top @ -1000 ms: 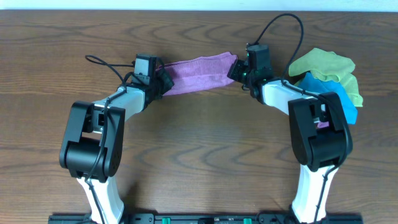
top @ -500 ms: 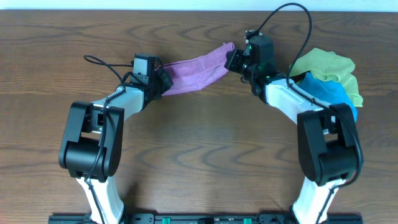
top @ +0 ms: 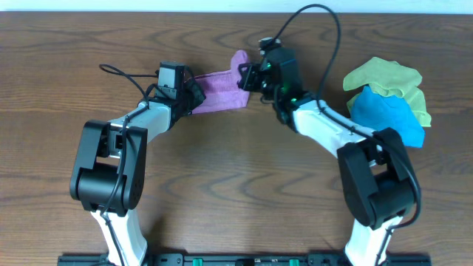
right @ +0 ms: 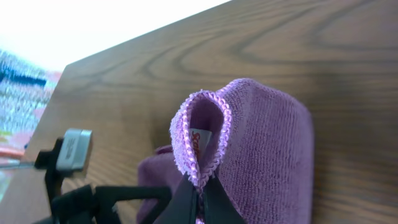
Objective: Fold the cloth
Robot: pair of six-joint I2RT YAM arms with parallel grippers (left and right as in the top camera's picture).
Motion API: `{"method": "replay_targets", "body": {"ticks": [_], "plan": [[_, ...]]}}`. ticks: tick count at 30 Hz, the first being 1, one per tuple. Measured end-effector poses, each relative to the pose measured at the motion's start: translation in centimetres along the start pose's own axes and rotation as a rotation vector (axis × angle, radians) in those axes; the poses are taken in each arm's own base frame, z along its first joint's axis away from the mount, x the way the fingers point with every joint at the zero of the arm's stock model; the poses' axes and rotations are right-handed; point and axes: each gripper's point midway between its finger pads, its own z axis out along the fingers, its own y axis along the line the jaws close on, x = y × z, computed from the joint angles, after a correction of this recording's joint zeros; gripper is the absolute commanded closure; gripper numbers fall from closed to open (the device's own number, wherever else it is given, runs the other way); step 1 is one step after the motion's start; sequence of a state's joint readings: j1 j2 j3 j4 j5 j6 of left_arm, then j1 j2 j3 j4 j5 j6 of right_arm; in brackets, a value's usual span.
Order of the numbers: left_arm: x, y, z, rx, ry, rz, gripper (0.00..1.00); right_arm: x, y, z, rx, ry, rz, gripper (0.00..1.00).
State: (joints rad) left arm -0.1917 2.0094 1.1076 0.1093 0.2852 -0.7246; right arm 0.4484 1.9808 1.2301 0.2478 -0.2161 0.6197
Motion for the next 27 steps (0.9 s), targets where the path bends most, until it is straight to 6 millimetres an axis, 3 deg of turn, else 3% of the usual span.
{"method": "replay_targets", "body": {"ticks": [7,21,27], "plan": [[0.0,0.0,0.0,0.001,0.001,0.0,0.94,1.8,2.4,0.5,-0.015,0.017,-0.049,0.98],[0.3,-0.3,0.0,0.016,0.016,0.0,0.94,1.8,2.1,1.1,0.013,0.002,-0.068,0.98],[0.3,-0.3,0.0,0.016,0.016,0.0,0.94,2.7,3.2,2.3,-0.004,0.019,-0.079,0.98]]}}
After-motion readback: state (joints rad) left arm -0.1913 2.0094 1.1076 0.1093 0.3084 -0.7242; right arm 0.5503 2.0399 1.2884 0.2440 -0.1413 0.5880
